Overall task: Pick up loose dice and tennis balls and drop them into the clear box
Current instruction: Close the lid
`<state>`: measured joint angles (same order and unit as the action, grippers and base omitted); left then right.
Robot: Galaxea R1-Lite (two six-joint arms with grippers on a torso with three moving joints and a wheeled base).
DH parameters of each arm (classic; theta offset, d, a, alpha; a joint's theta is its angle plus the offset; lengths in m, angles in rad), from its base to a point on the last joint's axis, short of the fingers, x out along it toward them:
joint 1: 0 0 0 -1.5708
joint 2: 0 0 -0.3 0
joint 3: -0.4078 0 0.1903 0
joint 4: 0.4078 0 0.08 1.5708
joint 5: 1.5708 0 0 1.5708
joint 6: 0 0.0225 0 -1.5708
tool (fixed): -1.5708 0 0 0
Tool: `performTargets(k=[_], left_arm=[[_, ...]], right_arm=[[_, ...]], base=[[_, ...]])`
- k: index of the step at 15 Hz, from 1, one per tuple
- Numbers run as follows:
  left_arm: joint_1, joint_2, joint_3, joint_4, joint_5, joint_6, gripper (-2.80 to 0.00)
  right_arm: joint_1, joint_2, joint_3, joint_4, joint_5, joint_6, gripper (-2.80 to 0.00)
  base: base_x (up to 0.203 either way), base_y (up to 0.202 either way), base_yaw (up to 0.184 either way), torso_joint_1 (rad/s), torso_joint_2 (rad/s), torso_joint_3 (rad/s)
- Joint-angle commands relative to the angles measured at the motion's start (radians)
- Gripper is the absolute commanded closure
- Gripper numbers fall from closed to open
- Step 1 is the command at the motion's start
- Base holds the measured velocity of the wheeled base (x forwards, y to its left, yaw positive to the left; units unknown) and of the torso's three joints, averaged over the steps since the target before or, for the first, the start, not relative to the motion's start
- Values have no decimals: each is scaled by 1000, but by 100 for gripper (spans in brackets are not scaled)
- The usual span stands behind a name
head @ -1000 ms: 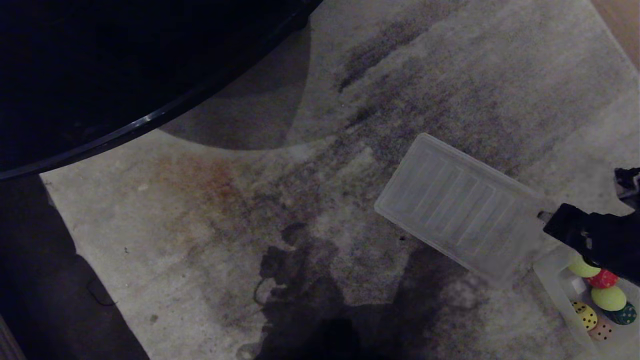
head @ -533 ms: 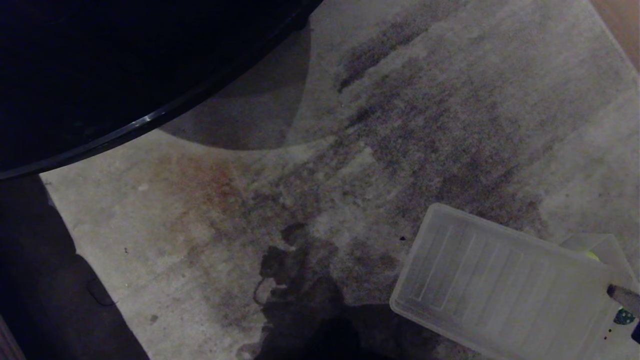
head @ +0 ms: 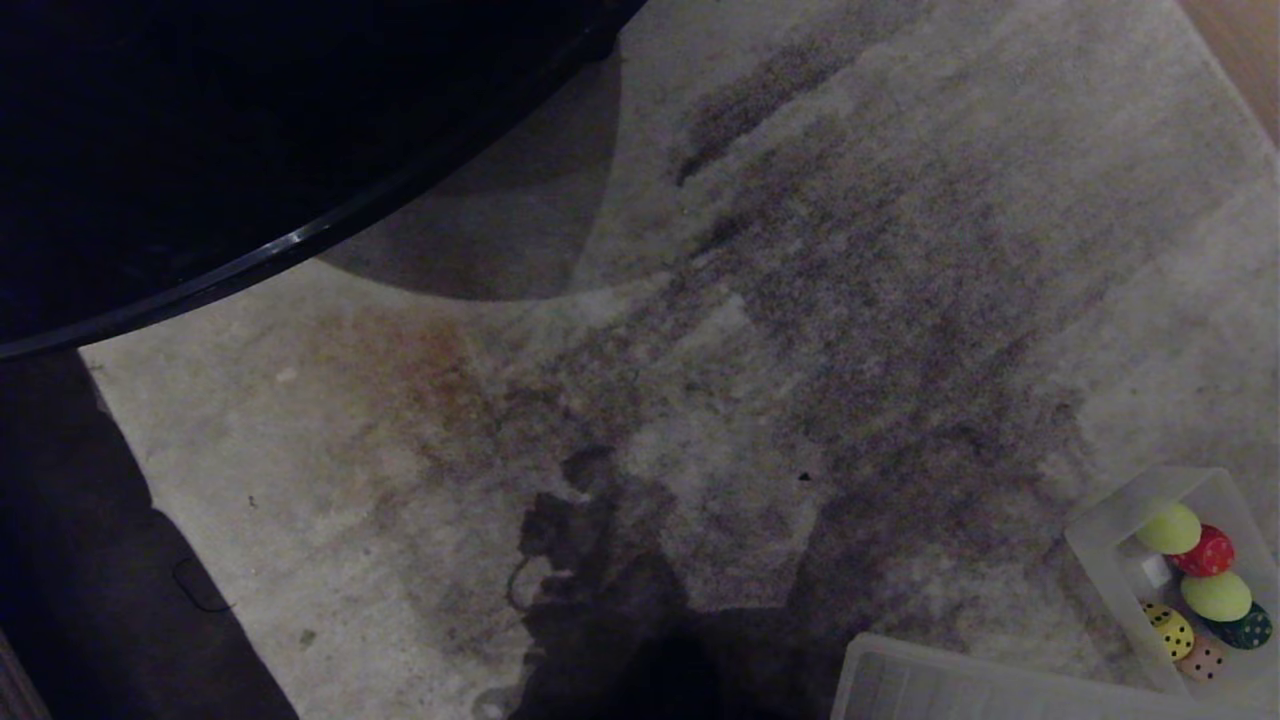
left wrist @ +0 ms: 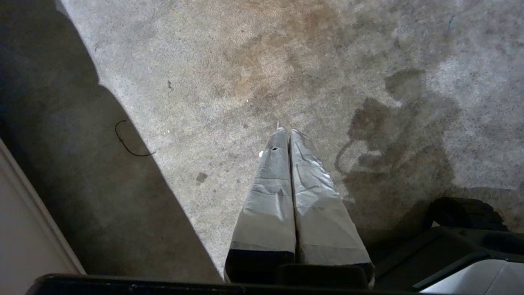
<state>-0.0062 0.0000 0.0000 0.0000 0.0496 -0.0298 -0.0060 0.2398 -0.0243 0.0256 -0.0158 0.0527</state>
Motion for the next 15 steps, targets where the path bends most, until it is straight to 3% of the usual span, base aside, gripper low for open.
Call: performTargets(k=[1,4,15], left_arm=[[0,2,2,0,1,-1,0],[0,2,2,0,1,-1,0],[0,2,2,0,1,-2,0]], right_arm=[[15,-158,8,14,12,-22,0],[18,-238,7,19,16,-27,0],[17,-240,9,14,14,-25,0]], base=[[0,0,0,0,0,0],[0,0,0,0,0,0],[0,0,0,0,0,0]])
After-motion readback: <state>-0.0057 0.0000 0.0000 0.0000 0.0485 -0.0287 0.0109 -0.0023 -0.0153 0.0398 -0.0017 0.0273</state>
